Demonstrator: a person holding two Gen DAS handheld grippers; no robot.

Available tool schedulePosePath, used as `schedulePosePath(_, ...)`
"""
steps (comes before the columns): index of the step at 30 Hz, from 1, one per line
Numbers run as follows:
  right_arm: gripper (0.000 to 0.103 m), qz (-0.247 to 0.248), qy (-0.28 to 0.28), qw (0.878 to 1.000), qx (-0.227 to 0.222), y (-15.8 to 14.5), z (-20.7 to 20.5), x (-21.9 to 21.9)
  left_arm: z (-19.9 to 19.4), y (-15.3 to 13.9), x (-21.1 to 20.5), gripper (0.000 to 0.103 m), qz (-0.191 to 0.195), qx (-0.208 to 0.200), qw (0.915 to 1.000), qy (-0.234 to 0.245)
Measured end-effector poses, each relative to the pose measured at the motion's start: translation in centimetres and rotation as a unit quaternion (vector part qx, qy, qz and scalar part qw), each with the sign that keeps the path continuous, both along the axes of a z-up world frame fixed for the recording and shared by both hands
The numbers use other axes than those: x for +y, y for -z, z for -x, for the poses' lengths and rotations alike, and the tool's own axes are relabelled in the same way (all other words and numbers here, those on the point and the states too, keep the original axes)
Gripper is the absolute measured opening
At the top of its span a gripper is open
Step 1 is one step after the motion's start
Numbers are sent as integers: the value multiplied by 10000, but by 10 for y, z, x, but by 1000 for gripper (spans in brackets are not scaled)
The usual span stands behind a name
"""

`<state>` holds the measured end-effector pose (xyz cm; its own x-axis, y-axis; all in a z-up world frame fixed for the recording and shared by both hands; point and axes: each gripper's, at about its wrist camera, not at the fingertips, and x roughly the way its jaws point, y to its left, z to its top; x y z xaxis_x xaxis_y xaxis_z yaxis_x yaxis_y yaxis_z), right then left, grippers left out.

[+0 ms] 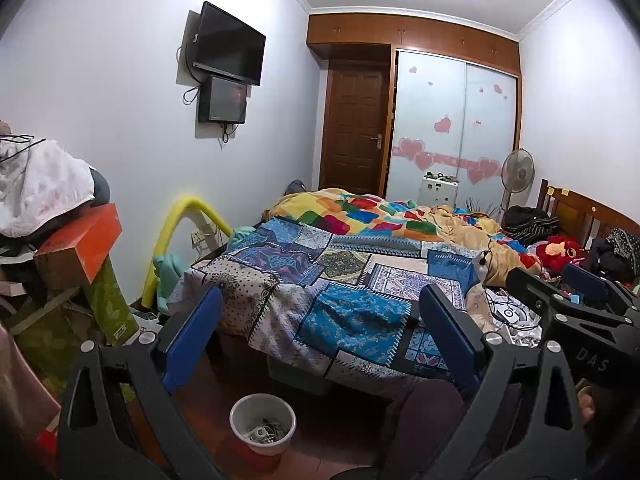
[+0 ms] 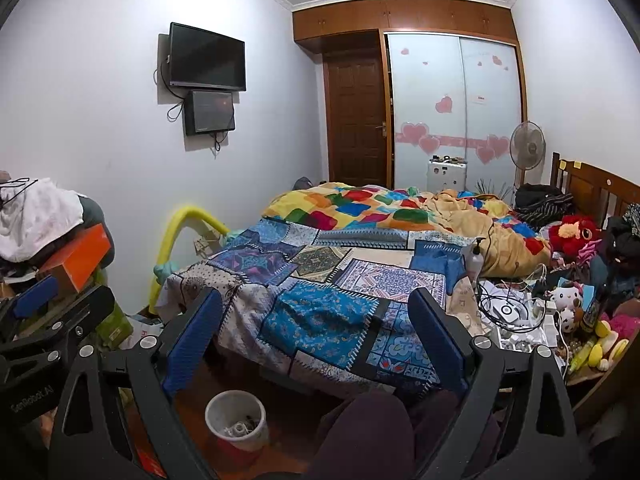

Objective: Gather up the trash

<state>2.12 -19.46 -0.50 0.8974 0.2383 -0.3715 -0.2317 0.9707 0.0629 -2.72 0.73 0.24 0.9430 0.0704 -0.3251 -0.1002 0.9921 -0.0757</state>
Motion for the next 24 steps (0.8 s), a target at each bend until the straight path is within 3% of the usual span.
schedulePosePath(24, 93, 26, -26, 10000, 1, 0, 0, 2, 1, 7, -1, 101, 41, 47, 10000, -32)
